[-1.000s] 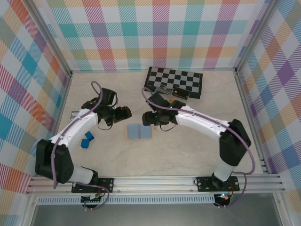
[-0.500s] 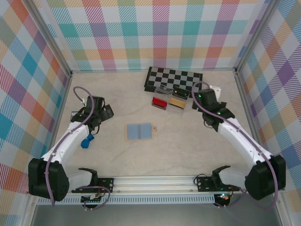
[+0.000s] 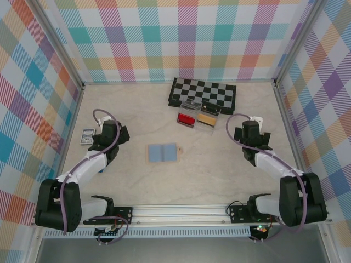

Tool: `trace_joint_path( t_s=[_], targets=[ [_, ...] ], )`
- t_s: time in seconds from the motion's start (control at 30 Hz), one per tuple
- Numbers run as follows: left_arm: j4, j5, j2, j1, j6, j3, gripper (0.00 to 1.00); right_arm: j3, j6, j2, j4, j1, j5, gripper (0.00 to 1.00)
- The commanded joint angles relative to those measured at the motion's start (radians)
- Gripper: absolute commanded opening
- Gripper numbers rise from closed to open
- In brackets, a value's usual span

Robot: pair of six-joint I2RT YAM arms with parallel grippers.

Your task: Take the credit cards out of the card holder

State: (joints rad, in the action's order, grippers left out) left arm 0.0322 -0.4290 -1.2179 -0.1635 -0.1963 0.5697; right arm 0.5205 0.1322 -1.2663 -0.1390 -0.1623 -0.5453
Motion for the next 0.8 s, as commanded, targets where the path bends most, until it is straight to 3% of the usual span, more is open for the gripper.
trace_joint_path(
  t_s=[0.0,0.27,0.53,0.77],
  targets=[
    [0.283,0.044,-0.009,0.016,0.117,-0.078,1.00,-0.037,-0.066,-0.032,-0.258,0.018,0.126,1.00],
    [0.626,0.198,-0.089,0.034,0.203,-0.217,1.00,-0.065,-0.154,-0.125,-0.451,0.041,0.306,1.00],
    [0.782,0.301,-0.146,0.066,0.230,-0.251,1.00,-0.085,-0.153,-0.207,-0.594,0.092,0.437,1.00],
    [0.878,0.328,-0.315,0.082,0.231,-0.218,1.00,-0.135,-0.162,-0.246,-0.706,0.115,0.532,1.00]
  ],
)
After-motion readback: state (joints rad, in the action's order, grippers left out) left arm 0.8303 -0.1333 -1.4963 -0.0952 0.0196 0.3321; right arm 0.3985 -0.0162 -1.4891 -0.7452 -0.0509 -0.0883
